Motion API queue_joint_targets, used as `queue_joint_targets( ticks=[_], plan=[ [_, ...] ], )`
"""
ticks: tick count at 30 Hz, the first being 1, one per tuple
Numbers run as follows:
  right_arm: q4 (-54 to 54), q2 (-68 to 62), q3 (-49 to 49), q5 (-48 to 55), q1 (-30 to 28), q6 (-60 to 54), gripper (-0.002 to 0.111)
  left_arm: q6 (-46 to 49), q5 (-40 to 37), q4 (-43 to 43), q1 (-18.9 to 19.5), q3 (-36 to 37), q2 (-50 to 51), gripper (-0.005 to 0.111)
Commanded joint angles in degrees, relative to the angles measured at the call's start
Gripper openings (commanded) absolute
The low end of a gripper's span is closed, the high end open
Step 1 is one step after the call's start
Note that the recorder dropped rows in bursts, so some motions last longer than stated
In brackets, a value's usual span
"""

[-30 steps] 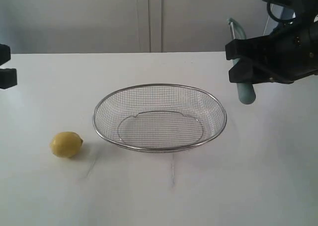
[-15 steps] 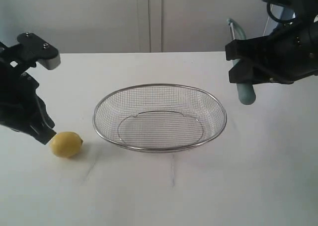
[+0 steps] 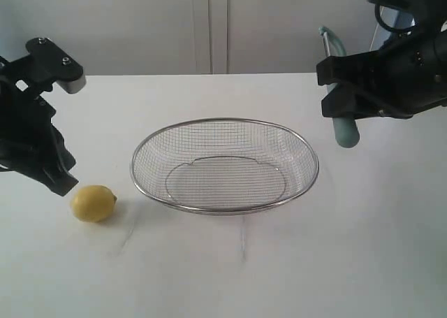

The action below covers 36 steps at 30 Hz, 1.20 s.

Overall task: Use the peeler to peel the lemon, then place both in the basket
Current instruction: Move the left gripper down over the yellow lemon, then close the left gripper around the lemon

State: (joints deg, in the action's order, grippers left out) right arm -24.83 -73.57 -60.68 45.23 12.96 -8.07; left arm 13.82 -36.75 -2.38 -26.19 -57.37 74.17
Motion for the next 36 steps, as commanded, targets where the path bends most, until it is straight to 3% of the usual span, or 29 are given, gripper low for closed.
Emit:
queue_joint_targets(
  ticks=[1,5,7,10,15,17,20,36],
  plan=[
    [-0.24,0.4,0.11,-0.1,-0.36,-0.75,0.0,0.01,0.36,0.41,-0.45,0.73,0.35,0.0],
    [-0.24,0.4,0.11,-0.1,-0.36,-0.75,0.0,0.11,-0.23,-1.17,-0.45,0.81,2.02,0.001],
    [-0.24,0.4,0.11,-0.1,-0.36,-0.75,0.0,0.24,-0.6,-2.72,-0.45,0.81,3.0,0.009],
    [-0.24,0.4,0.11,-0.1,-0.36,-0.75,0.0,5.2,-1.8,-3.84,-0.45,0.81,4.57,0.031],
    [-0.24,0.4,0.11,-0.1,-0.36,-0.75,0.0,24.52,-1.61,-3.96,-0.45,0.88,7.36,0.087],
    [-0.24,0.4,0.11,-0.1,-0.36,-0.75,0.0,28.76,1.71,-3.96,-0.45,0.88,8.57,0.097],
    [-0.24,0.4,0.11,-0.1,-0.36,-0.75,0.0,29.01,5.62,-3.96,-0.45,0.88,10.35,0.099],
    [-0.24,0.4,0.11,0.6,-0.36,-0.75,0.0,32.98,10.71,-4.78,-0.45,0.88,17.77,0.099]
  ],
)
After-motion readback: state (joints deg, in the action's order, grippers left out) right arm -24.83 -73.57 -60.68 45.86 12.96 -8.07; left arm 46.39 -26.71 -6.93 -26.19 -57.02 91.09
